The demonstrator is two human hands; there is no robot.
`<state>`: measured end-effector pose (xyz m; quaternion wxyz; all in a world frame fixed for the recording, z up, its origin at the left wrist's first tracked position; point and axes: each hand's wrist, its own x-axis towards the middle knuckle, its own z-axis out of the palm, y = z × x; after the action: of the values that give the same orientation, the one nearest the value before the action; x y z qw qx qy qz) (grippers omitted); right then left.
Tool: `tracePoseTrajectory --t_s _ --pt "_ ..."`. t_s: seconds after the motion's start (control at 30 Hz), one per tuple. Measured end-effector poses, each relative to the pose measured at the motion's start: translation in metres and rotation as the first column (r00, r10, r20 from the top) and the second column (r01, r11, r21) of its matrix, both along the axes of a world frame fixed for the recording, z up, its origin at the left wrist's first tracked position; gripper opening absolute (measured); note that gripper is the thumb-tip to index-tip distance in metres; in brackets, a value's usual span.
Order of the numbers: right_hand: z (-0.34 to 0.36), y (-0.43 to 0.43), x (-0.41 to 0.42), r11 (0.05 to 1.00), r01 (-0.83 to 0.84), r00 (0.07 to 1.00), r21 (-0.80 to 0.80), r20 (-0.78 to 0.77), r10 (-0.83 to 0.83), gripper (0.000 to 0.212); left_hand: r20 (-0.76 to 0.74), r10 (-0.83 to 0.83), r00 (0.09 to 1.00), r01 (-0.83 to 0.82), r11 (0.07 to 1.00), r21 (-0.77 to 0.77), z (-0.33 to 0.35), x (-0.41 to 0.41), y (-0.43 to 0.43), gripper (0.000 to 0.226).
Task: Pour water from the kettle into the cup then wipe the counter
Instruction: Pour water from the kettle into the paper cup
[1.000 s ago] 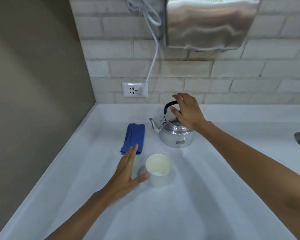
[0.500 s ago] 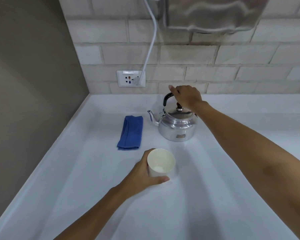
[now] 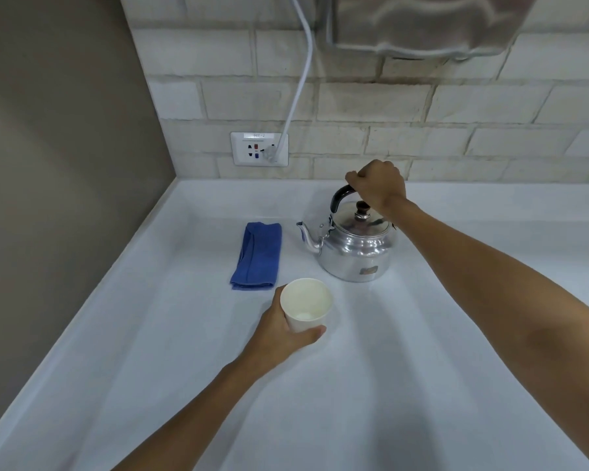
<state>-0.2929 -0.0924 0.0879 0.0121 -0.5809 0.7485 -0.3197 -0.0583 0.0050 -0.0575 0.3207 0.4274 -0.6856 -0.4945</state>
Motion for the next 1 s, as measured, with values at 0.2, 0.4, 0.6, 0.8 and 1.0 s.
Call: tracePoseTrajectory --t_s 0.2,0.4,0.6,0.8,1.0 --pt "0.014 0.028 -0.008 0.986 -0.145 0.988 -0.086 -0.073 0.139 0.051 0.008 0.043 0.999 -0.043 0.999 0.004 0.003 -0.002 0.006 0.075" --pt "0.035 0.062 -0.003 0.959 -0.258 0.943 -0.119 -0.245 0.223 0.053 0.009 0.110 0.994 -0.110 0.994 0.010 0.007 -0.009 0.011 0.079" --pt "0.047 0.083 0.014 0.933 -0.354 0.838 -0.072 -0.466 0.282 0.051 0.021 0.131 0.991 -0.131 0.991 -0.004 0.009 -0.011 0.015 0.078" --pt "0.055 0.094 0.034 0.913 -0.406 0.726 -0.047 -0.624 0.291 0.038 -0.007 0.112 0.994 -0.111 0.994 0.003 0.010 -0.011 0.016 0.077" --pt "0.061 0.097 0.043 0.903 -0.429 0.636 -0.028 -0.719 0.280 0.037 -0.021 0.105 0.994 -0.105 0.994 0.017 0.012 -0.010 0.018 0.075"
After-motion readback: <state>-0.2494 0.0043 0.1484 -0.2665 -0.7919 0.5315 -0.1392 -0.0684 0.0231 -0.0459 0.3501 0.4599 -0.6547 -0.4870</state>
